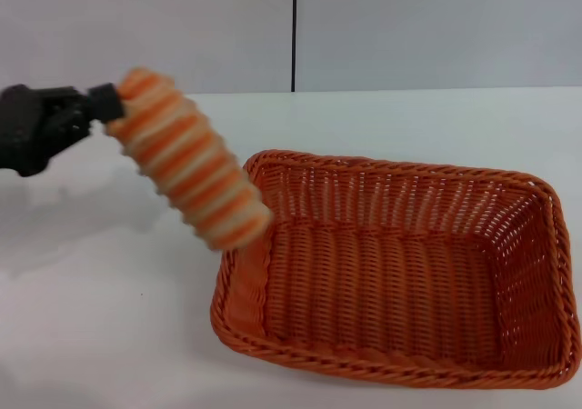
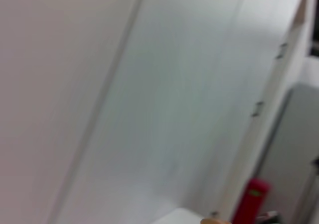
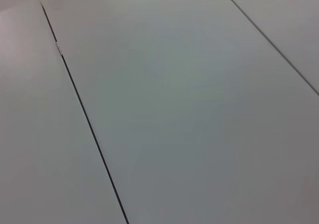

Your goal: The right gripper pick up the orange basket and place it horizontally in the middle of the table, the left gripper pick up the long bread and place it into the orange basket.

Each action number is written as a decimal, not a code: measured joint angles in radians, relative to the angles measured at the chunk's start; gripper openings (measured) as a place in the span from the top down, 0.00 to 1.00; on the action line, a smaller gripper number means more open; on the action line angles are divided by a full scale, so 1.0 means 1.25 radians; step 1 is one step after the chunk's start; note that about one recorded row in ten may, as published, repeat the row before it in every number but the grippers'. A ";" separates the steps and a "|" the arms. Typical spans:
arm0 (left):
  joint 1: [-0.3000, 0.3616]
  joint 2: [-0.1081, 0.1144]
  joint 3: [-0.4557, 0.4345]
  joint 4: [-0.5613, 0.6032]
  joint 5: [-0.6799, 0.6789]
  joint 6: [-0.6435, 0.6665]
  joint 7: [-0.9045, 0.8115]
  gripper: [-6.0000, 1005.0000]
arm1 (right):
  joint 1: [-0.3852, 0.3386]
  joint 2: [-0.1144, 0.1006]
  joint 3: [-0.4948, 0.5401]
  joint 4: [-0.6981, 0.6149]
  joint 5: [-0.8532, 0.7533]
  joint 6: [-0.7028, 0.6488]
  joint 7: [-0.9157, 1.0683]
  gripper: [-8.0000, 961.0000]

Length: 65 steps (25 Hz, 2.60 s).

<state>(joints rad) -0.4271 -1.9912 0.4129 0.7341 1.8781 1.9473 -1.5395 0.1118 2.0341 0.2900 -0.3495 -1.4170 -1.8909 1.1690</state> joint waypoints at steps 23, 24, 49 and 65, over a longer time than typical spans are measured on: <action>-0.117 -0.056 0.243 -0.114 -0.020 -0.092 -0.015 0.85 | 0.007 0.001 -0.021 0.001 -0.012 0.011 -0.004 0.56; -0.114 -0.054 0.242 -0.115 -0.033 -0.092 -0.013 0.83 | 0.007 0.001 -0.021 0.001 -0.012 0.011 -0.004 0.56; 0.123 -0.055 -0.140 -0.387 -0.542 -0.080 0.508 0.17 | 0.011 0.030 -0.015 0.052 -0.011 0.011 -0.109 0.56; 0.140 -0.060 -0.236 -0.485 -0.559 -0.049 0.634 0.17 | 0.017 0.031 -0.001 0.095 -0.005 0.028 -0.196 0.56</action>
